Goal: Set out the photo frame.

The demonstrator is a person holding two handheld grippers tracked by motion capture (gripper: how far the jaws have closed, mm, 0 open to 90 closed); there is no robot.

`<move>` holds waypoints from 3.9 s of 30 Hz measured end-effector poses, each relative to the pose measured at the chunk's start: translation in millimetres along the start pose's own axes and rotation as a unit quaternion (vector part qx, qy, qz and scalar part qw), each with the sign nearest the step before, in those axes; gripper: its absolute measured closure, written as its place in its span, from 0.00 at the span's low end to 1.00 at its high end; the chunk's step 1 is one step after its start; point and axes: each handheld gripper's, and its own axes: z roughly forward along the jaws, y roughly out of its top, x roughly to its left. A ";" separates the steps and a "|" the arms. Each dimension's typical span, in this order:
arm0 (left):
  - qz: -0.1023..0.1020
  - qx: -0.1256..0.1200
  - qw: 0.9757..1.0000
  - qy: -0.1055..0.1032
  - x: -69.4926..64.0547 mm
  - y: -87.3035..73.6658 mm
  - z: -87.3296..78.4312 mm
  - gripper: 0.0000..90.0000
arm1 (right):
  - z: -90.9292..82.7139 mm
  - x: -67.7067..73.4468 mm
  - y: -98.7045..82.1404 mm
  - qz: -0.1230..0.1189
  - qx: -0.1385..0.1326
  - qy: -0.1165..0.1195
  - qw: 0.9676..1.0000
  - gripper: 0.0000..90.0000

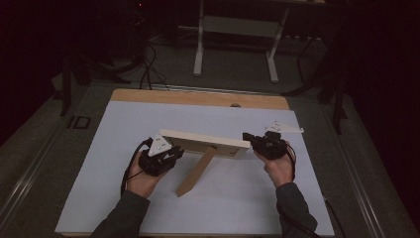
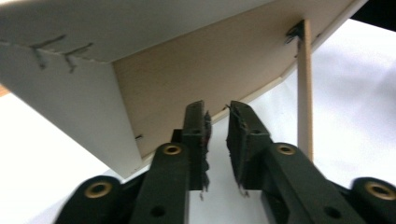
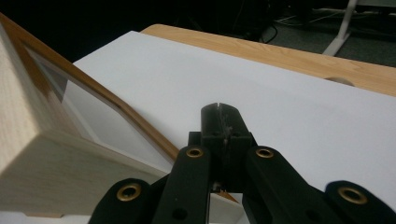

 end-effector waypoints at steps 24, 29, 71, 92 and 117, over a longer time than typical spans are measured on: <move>-0.025 -0.001 0.999 0.020 6.3 7.5 11.7 1.00 | 5.0 3.7 1.0 0.001 0.006 0.040 0.999 1.00; -0.031 0.000 0.999 0.018 6.7 8.9 14.5 1.00 | 4.9 4.5 0.5 -0.002 0.008 0.045 0.999 1.00; 0.002 0.003 1.000 -0.020 -25.3 42.5 29.6 1.00 | 5.5 13.6 -1.3 -0.015 0.012 0.053 0.998 1.00; 0.012 0.008 0.999 -0.029 -34.8 48.2 35.9 1.00 | 5.8 16.1 -1.1 -0.023 0.016 0.057 0.998 1.00; 0.016 0.014 0.999 -0.025 -38.5 54.7 35.2 1.00 | 6.3 19.0 -0.2 -0.031 0.022 0.064 0.997 1.00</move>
